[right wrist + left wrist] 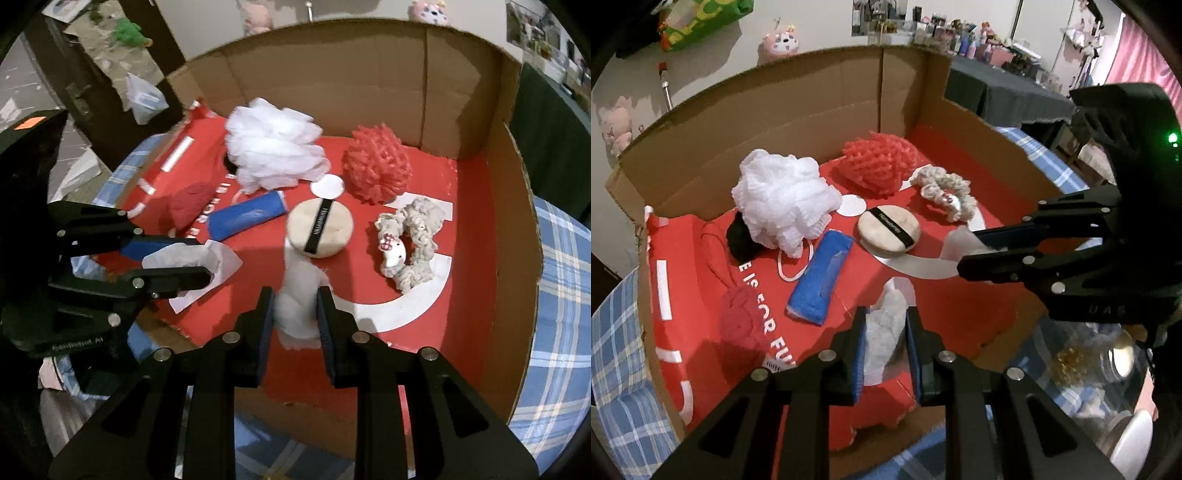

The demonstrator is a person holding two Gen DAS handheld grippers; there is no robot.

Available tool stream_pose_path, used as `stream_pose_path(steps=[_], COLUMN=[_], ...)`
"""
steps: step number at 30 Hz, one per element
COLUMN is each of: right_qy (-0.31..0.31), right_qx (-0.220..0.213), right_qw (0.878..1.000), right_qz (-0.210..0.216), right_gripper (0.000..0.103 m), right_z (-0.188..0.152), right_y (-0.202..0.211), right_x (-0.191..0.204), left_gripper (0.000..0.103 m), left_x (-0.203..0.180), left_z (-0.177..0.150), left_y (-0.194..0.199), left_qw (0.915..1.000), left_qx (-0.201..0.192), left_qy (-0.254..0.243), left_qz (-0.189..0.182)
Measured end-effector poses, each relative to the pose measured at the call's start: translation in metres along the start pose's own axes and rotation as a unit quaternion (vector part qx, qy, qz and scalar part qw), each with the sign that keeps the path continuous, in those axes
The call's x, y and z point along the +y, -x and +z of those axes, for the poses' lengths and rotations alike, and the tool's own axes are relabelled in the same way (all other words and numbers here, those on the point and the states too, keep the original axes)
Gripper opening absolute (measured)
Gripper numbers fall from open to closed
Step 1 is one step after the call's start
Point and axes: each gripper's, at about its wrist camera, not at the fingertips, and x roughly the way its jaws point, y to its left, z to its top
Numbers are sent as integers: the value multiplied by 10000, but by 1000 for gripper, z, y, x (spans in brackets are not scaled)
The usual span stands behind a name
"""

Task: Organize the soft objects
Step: 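Lower the tissue and cotton roll into the box and open both tools, then withdraw both open tools from the box back over the table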

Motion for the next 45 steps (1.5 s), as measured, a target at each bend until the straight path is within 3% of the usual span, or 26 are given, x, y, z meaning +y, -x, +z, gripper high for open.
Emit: stream_pose_path(steps=[9, 20, 23, 24, 25, 29, 32, 40, 45], right_qy=[56, 5, 15, 18, 26, 55, 31, -66, -56], right_qx=[409, 518, 527, 525, 500, 389, 346, 288, 250], right_qw=[9991, 9985, 9984, 9984, 9985, 9989, 9990, 9994, 9995], right_qz=[-110, -155, -182, -189, -213, -273, -280, -205, -189], right_gripper=[22, 26, 39, 60, 69, 69, 69, 69, 69], right_z=[7, 8, 8, 8, 8, 7, 7, 7, 5], right_y=[-16, -23, -23, -24, -23, -20, -17, -13, -10], right_x=[-5, -10, -10, -10, -9, -7, -10, -18, -16], left_gripper=[20, 36, 42, 45, 51, 65, 80, 78, 58], left_x=[6, 9, 11, 12, 14, 29, 46, 87, 94], left_z=[7, 10, 8, 7, 7, 9, 12, 32, 45], left_y=[-19, -25, -21, -18, -15, 4, 16, 9, -13], left_qw=[9997, 9995, 9996, 9996, 9997, 9994, 9977, 9913, 9891], left_qx=[240, 306, 271, 244, 194, -38, -181, 69, 363], left_qy=[18, 64, 105, 121, 145, 267, 421, 422, 25], left_qz=[67, 57, 55, 57, 75, 193, 499, 1244, 1426])
